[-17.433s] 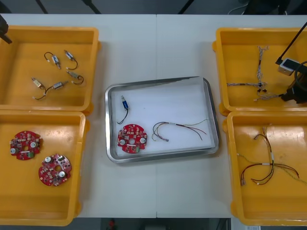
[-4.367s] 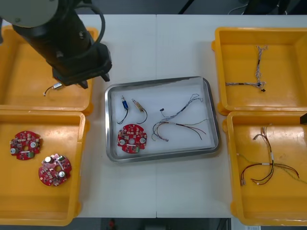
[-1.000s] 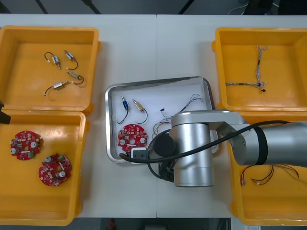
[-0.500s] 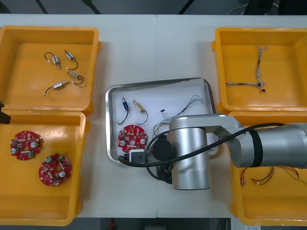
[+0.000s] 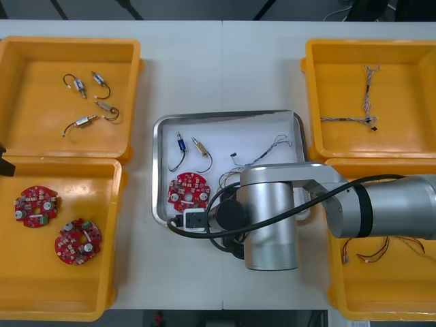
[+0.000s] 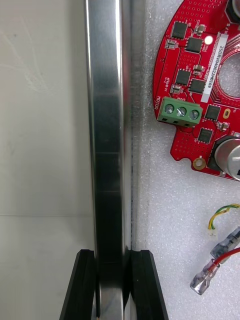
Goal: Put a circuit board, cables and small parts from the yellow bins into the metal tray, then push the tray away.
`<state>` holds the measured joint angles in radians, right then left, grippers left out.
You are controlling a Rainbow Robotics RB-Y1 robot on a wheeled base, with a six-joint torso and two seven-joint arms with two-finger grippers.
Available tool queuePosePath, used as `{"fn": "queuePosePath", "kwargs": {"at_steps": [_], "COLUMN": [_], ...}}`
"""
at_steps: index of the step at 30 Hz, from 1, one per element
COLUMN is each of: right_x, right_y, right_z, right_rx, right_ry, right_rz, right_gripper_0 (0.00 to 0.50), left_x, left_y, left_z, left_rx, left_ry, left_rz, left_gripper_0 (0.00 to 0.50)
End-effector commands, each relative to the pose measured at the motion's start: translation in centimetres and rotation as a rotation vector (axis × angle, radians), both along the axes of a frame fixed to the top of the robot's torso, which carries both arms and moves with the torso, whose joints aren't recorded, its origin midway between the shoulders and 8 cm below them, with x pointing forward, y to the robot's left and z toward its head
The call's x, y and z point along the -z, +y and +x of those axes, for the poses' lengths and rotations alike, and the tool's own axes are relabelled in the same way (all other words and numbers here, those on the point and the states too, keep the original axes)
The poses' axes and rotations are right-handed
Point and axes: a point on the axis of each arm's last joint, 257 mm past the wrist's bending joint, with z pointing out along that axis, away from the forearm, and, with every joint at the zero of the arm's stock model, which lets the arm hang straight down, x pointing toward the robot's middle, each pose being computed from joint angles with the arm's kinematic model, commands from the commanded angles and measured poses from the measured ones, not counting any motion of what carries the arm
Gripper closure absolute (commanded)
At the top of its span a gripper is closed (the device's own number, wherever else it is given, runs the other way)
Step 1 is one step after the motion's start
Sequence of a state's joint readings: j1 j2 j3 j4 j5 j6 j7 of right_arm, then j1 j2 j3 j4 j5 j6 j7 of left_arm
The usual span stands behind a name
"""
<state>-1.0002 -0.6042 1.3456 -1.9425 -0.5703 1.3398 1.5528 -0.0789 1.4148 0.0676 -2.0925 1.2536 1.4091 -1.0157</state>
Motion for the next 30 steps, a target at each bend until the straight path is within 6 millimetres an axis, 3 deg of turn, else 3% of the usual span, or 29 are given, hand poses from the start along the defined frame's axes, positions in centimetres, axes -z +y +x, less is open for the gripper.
{"fn": "queuePosePath", "kwargs": {"at_steps": [1,9,30], "right_x": [-1.5,-2.4,-7.2], "right_y": [1.3,1.9,3.1], "right_z": [1.2,3.4,10.3], "right_rx": [-0.013,0.053,0.108], "right_ry": [-0.058,-0.081,-0.212], "right_rz": [0.016,0.043,0.031], "right_gripper_0": [0.500,0.500,0.500], "left_x": [-0.2,-0.2,-0.2], "left_y": [0.5,0.5,0.5], "left_z": [-0.6,-0.6,-0.6], "left_rx": [-0.029,-0.029,-0.029], "left_ry": [0.010,0.010,0.010], "left_rz": [0.020,0.020,0.020], "left_gripper_0": [0.000,0.000,0.000]}}
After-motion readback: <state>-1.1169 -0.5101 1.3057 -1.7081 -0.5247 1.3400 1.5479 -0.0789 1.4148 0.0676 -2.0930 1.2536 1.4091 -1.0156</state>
